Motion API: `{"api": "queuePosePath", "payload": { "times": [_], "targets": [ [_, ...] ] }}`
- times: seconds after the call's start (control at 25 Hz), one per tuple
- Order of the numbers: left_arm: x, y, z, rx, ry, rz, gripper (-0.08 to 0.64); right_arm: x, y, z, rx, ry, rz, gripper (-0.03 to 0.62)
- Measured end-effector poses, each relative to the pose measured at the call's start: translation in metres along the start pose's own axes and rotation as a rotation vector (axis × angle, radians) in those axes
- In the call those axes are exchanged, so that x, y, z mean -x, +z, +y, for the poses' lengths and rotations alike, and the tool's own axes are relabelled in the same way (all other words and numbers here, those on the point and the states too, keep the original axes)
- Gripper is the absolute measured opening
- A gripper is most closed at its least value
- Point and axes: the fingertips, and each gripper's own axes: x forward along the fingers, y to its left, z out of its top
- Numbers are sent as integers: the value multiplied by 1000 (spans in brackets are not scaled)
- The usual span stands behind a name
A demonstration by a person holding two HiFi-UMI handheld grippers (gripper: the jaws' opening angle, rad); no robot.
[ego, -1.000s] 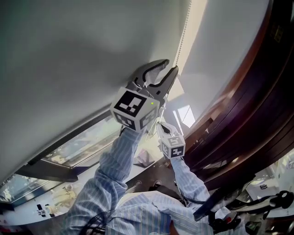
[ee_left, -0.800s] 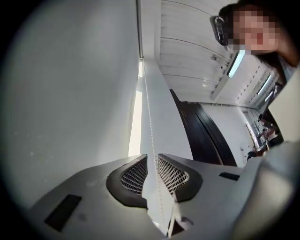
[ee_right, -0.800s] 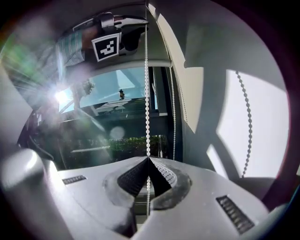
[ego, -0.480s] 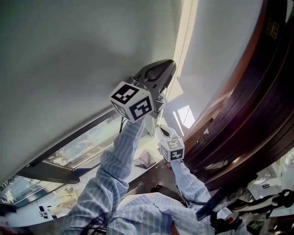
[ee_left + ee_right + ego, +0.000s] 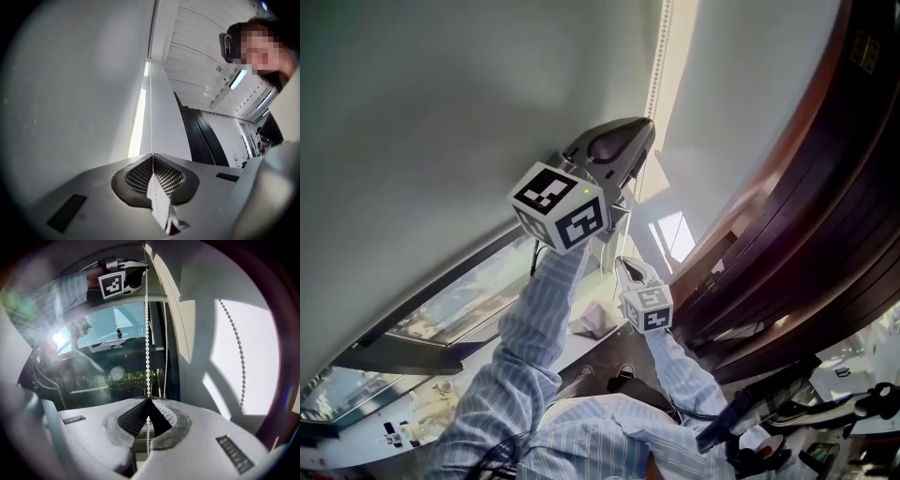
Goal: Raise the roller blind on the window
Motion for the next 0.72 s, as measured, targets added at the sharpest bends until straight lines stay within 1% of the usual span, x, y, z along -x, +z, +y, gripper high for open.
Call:
{"api": "queuePosePath", "payload": {
  "times": [0.08, 0.12, 0.2, 0.32, 0.36, 0.44, 0.48, 0.52, 0.6, 0.64, 0.68, 0.72],
  "targets": [
    [3, -7, 2, -35, 18, 54, 11, -2, -10, 0, 0, 2, 29, 6],
    [4, -14, 4, -39, 28, 86, 11, -4, -18, 0, -1, 5, 51, 6],
    [10, -34, 10, -27, 46, 153, 11, -7, -37, 2, -4, 12, 106, 6],
    [25, -81, 19, 6, 69, 248, 6, -11, -74, 4, -14, 14, 190, 6],
    [32, -97, 22, 38, 73, 259, 6, -12, -85, 4, -22, 13, 211, 6],
    [47, -119, 25, 116, 83, 242, 6, -14, -106, 5, -44, 16, 252, 6],
    [53, -123, 25, 136, 91, 221, 6, -14, -114, 6, -51, 23, 272, 6],
    [58, -124, 25, 133, 101, 204, 6, -12, -117, 7, -48, 32, 288, 8],
    [65, -120, 24, 83, 121, 204, 6, -3, -110, 6, -15, 35, 297, 8],
    [67, -118, 25, 66, 126, 213, 6, 5, -95, 3, -3, 27, 268, 11],
    [68, -117, 26, 63, 128, 220, 6, 14, -72, 0, -4, 18, 211, 11],
    [69, -117, 27, 70, 129, 223, 6, 25, -41, -2, -14, 17, 132, 11]
  ]
}}
